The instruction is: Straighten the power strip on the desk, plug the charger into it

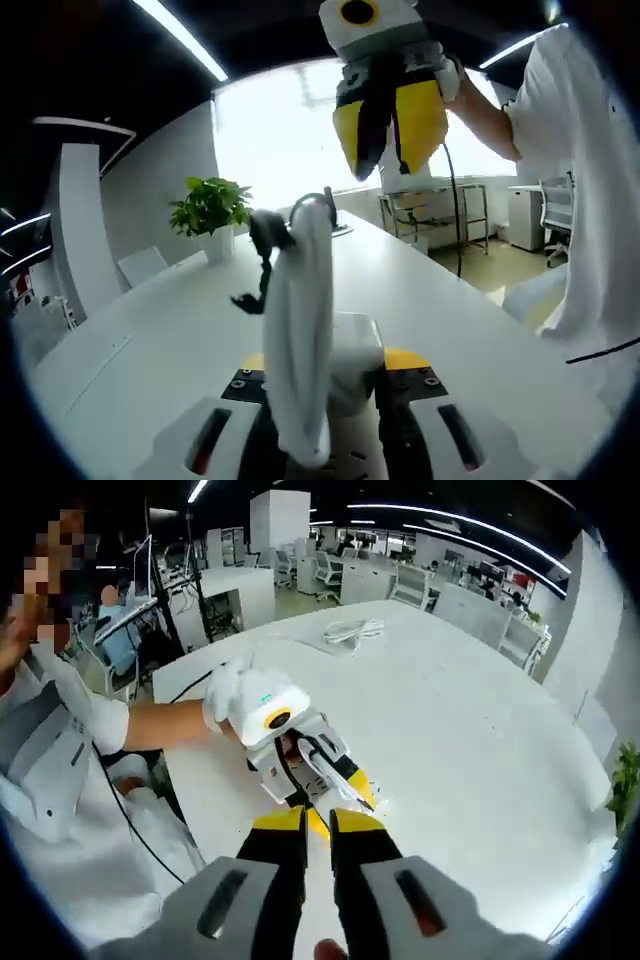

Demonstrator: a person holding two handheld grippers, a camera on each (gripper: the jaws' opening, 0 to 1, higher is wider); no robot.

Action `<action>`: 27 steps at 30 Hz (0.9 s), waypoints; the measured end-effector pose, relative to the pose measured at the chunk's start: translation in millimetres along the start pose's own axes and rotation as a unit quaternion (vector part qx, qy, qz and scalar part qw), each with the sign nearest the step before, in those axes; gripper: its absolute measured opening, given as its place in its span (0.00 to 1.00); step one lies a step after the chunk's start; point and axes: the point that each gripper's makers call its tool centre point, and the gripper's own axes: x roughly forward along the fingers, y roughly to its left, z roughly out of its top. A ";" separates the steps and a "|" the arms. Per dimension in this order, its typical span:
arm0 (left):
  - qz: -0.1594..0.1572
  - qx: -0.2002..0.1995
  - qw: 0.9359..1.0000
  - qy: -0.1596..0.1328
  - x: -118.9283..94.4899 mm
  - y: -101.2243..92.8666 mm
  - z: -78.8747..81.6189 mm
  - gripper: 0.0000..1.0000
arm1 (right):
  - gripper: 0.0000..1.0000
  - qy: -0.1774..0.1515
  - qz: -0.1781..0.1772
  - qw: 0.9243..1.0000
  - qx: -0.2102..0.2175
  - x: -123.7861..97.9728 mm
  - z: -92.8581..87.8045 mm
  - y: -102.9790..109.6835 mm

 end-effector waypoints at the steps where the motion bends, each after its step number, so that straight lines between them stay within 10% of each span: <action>1: 0.000 -0.001 1.000 0.000 -0.3 -0.1 -0.2 0.33 | 0.01 0.000 -0.003 1.000 0.001 4.5 0.8 -0.7; 13: 0.001 -0.008 1.000 0.001 -0.4 2.4 -2.0 0.33 | 0.01 0.107 -0.049 0.993 -0.014 44.7 -14.0 -14.0; 27: -0.001 -0.014 1.000 0.003 0.7 2.3 -2.5 0.33 | 0.01 0.161 -0.024 0.987 -0.002 46.4 -16.2 -11.5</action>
